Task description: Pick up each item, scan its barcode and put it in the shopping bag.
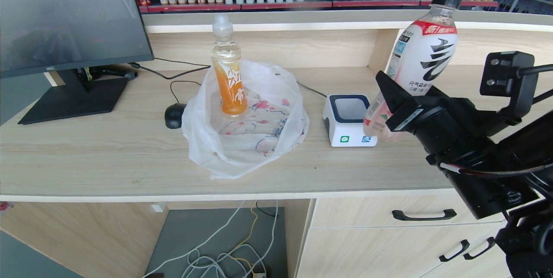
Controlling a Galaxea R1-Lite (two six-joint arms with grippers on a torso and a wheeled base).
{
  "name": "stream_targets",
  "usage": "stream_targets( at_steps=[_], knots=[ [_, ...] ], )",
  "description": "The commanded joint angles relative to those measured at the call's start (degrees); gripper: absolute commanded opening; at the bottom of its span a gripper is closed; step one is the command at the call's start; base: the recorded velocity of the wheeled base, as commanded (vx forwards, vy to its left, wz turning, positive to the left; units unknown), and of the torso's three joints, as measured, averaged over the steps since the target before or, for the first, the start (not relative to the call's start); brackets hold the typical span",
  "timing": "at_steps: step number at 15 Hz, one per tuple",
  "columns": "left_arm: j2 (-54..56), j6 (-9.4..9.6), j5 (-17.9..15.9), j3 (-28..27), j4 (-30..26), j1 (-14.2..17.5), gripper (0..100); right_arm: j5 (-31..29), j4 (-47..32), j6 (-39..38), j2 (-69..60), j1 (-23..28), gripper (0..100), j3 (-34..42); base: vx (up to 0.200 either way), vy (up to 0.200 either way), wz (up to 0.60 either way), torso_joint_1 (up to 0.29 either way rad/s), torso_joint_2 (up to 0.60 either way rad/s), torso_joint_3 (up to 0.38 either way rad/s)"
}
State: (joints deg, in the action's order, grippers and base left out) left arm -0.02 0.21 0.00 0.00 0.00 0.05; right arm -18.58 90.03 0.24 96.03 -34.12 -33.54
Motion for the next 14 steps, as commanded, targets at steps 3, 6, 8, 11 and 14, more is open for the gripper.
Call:
stream_targets(
  at_steps=[3, 6, 8, 11, 14],
  knots=[
    [0.02, 0.06, 0.0, 0.0, 0.0, 0.04, 100, -0.05, -0.03, 0.64, -0.31, 1.78, 0, 0.31, 0.0, 0.0, 0.0, 0.0, 0.0, 0.0],
    [0.02, -0.03, 0.09, 0.0, 0.0, 0.04, 100, -0.05, -0.03, 0.72, 0.13, 1.78, 0, 0.67, 0.0, 0.133, 0.0, 0.002, 0.0, 0.0],
    [0.02, -0.03, 0.09, 0.0, 0.0, 0.04, 100, -0.05, -0.03, 0.81, 0.13, 1.78, 0, 0.05, 0.0, 0.2, 0.0, -0.002, 0.01, 0.0],
    [0.02, -0.03, 0.0, 0.0, 0.0, 0.04, 100, -0.05, -0.03, 0.9, -0.31, 1.78, 0, -0.21, 0.0, 0.2, 0.0, 0.002, 0.01, 0.001],
    [0.02, -0.12, 0.09, 0.0, 0.0, 0.04, 100, -0.05, -0.03, 0.55, 0.04, 1.51, 0, -0.3, 0.0, 0.2, 0.0, 0.001, 0.0, 0.002]
  ],
)
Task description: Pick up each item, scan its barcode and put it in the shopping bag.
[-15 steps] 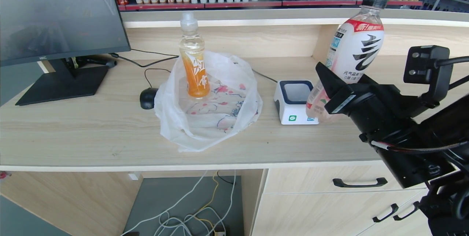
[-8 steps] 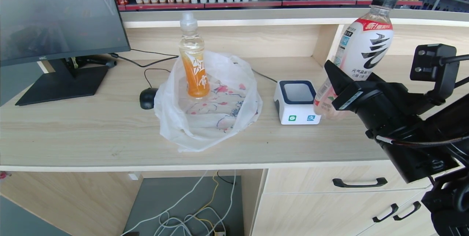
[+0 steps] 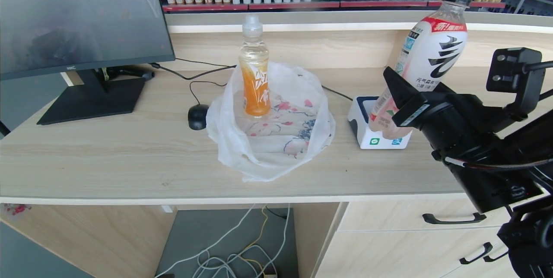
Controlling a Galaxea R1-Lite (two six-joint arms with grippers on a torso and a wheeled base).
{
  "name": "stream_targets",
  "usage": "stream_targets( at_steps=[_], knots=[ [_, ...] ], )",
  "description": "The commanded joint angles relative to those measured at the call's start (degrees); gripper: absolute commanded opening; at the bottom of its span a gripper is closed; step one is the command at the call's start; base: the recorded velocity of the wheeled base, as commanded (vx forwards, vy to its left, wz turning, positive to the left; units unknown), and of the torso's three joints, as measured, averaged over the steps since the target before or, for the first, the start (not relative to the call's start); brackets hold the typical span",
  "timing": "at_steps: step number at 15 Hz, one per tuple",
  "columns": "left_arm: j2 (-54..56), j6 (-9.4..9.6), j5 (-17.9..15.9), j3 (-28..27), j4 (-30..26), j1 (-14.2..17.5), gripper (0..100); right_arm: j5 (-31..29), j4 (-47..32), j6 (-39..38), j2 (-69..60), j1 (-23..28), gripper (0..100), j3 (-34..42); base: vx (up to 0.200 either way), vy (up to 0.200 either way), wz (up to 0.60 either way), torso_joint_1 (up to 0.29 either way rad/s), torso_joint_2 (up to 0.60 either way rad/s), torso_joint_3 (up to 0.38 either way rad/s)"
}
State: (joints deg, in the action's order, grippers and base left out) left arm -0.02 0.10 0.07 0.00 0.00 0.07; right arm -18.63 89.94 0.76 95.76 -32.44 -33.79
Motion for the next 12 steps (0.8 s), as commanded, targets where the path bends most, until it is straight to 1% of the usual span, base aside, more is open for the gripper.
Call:
stream_targets(
  at_steps=[1, 6, 8, 12],
  knots=[
    [0.02, -0.01, 0.01, 0.0, 0.0, 0.01, 100, -0.01, 0.06, 0.04, 0.4, -0.17, 0, -0.22, 0.0, 0.2, 0.0, -0.002, -0.01, 0.007],
    [0.02, -0.1, 0.01, 0.0, 0.0, 0.01, 100, -0.01, 0.06, 0.04, 0.4, -0.17, 0, -0.66, 0.0, 0.2, 0.0, 0.0, 0.0, 0.0],
    [0.02, 0.25, -0.07, 0.0, 0.0, -0.07, 100, 0.08, 0.06, 0.04, 0.31, -0.08, 0, -0.66, 0.0, 0.2, 0.0, -0.002, 0.01, 0.002],
    [0.02, 0.17, -0.07, 0.0, 0.0, 0.01, 100, 0.08, 0.06, 0.21, 0.31, -0.08, 0, -0.66, 0.0, 0.0, 0.0, 0.0, 0.0, 0.0]
  ],
)
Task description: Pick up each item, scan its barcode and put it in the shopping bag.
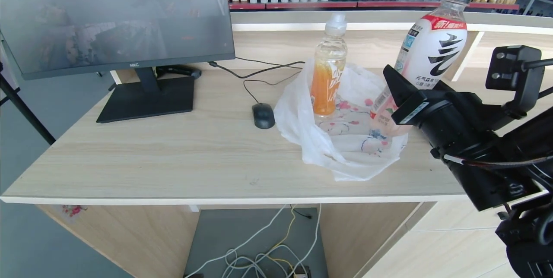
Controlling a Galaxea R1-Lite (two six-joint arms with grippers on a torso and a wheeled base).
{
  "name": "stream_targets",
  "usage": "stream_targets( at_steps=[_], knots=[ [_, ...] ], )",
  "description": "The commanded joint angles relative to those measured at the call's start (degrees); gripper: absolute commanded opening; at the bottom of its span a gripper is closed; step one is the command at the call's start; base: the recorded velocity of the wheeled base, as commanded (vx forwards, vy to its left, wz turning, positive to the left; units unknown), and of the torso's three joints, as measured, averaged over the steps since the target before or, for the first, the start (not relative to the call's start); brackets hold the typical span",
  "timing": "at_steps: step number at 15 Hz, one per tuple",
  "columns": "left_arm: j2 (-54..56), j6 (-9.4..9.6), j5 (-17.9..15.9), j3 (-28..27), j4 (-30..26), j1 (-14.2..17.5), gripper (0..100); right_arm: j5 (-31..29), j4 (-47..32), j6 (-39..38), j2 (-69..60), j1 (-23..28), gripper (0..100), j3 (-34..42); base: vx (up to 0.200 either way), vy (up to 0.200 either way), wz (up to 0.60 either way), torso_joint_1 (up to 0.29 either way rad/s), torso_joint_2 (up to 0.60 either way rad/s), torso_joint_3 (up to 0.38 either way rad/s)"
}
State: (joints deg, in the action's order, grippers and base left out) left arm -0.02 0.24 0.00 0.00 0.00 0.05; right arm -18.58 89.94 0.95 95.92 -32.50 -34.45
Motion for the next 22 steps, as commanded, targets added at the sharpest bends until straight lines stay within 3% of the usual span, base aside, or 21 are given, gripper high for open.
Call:
stream_targets(
  at_steps=[1, 5, 10, 13, 22],
  knots=[
    [0.02, 0.02, 0.09, 0.0, 0.0, 0.04, 100, 0.03, 0.06, 0.1, 0.15, -0.02, 0, -0.09, 0.0, 0.0, 0.0, 0.0, 0.0, 0.0],
    [0.02, 0.02, 0.09, 0.0, 0.0, 0.04, 100, 0.3, 0.06, 0.81, 1.12, 0.33, 0, -2.64, 0.0, 0.0, 0.0, 0.0, 0.0, 0.0],
    [0.02, 0.02, 0.0, 0.0, 0.0, 0.04, 100, 5.04, 0.06, 5.11, 6.74, 2.09, 0, -6.15, 0.0, 0.0, 0.0, 0.0, 0.0, 0.0],
    [0.02, 0.02, 0.09, 0.0, 0.0, 0.04, 100, 5.48, 0.06, 5.11, 12.19, 5.08, 0, -12.4, 0.0, 0.0, 0.0, 0.0, 0.0, 0.0],
    [0.02, 0.02, 0.0, 0.0, 0.0, 0.04, 100, 6.27, 0.06, 5.55, 20.89, 8.59, 0, -16.97, 0.0, 0.0, 0.0, 0.0, 0.0, 0.0]
  ],
)
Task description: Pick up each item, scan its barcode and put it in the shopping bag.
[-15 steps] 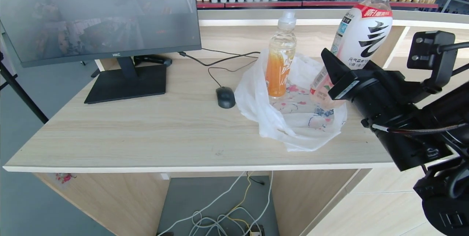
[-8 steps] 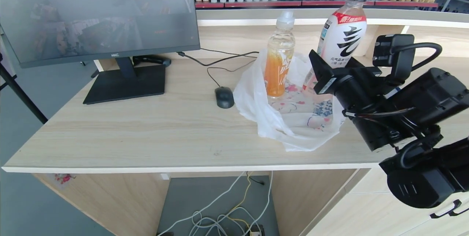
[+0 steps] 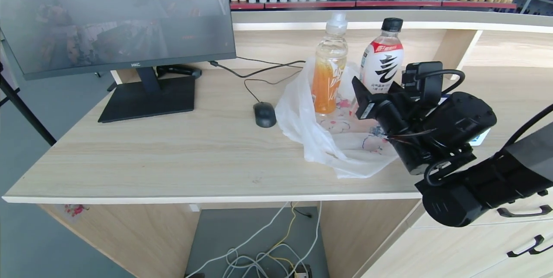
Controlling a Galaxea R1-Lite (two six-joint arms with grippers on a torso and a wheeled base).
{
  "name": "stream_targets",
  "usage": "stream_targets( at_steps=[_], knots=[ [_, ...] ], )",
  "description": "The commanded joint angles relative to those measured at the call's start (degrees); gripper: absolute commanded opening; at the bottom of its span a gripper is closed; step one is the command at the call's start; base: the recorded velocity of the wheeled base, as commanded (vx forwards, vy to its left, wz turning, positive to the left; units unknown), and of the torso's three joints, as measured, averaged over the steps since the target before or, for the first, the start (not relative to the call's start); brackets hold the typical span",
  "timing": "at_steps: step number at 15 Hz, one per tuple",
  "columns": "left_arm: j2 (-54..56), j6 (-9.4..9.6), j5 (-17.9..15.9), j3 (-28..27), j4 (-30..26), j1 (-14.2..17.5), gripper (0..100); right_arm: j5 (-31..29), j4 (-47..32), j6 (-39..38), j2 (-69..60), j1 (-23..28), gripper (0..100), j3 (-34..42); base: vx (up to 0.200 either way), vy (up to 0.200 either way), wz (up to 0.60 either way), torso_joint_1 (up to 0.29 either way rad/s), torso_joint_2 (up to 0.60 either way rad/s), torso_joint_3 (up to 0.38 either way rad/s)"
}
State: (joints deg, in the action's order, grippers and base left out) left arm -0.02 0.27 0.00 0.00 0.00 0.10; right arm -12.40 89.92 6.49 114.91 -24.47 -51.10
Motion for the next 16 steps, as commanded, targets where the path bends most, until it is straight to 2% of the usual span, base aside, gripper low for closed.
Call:
stream_targets(
  at_steps=[1, 6, 16],
  knots=[
    [0.02, 0.0, 0.09, 0.0, 0.0, -0.01, 100, 0.09, 0.08, -0.07, 2.69, 1.44, 0, -0.66, 0.0, 0.0, 0.0, 0.0, 0.0, 0.0],
    [0.02, 0.0, 0.0, 0.0, 0.0, -0.01, 100, 0.18, 0.08, -0.16, 5.85, 3.46, 0, -2.51, 0.0, 0.0, 0.0, 0.0, 0.0, 0.0],
    [0.02, 0.0, 0.0, 0.0, 0.0, -0.01, 100, 0.09, 0.08, -1.3, 7.35, 3.37, 0, -2.16, 0.0, 0.0, 0.0, 0.0, 0.0, 0.0]
  ],
)
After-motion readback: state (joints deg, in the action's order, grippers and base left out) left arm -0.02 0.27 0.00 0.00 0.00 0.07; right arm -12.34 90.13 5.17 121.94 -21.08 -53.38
